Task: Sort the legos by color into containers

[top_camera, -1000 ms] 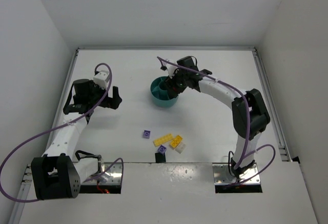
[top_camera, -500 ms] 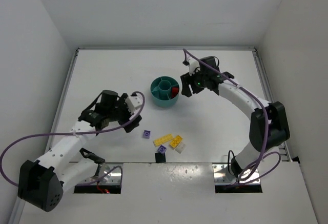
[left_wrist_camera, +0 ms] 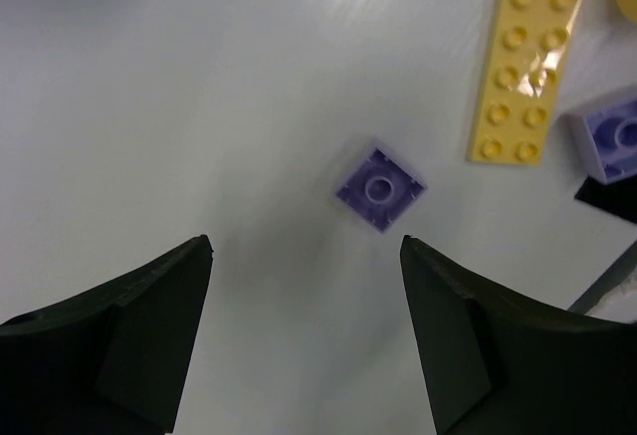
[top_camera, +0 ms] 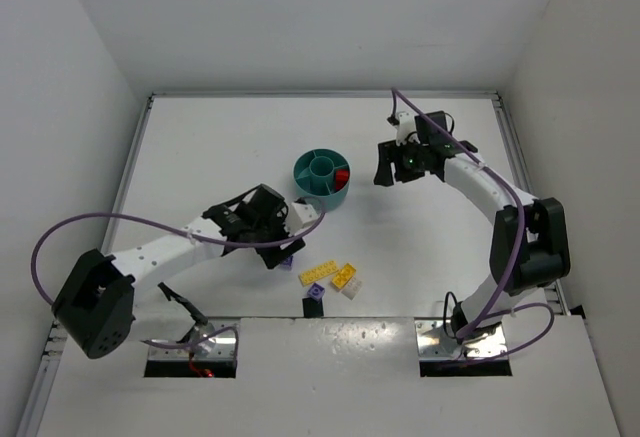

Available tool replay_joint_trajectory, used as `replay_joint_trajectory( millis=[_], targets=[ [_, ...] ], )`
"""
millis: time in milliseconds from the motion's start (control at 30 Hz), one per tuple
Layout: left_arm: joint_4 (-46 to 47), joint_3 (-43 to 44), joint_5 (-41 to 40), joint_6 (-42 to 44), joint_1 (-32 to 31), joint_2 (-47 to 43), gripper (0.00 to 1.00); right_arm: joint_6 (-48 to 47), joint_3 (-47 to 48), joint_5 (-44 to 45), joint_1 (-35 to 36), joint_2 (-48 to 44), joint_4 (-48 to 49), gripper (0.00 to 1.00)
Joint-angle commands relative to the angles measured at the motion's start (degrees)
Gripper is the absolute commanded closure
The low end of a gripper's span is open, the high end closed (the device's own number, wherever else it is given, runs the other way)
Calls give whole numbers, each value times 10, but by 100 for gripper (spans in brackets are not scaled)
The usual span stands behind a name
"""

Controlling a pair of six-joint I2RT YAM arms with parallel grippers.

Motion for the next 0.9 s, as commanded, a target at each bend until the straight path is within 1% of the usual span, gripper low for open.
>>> replay_joint_trajectory(
  millis=[0,100,200,333,467,867],
  targets=[
    [-12,62,-45,-75,-8,19,18,9,7,-27,-12,-5,14,36],
    [-34,96,-50,-108,-20,54,18,14,7,-27,-12,-5,14,36],
    [-55,119,-27,-140,-27,87,18,14,2,-32,-12,-5,19,36],
    [-55,124,-21,-180,-47,106,18,14,7,-32,-17,-5,19,36],
    [-71,130,-47,-186,-53,121,18,9,7,-32,-17,-5,14,36],
    [-77,143,-20,-199,-59,184,20,9,12,-27,-17,-5,14,36]
  ],
)
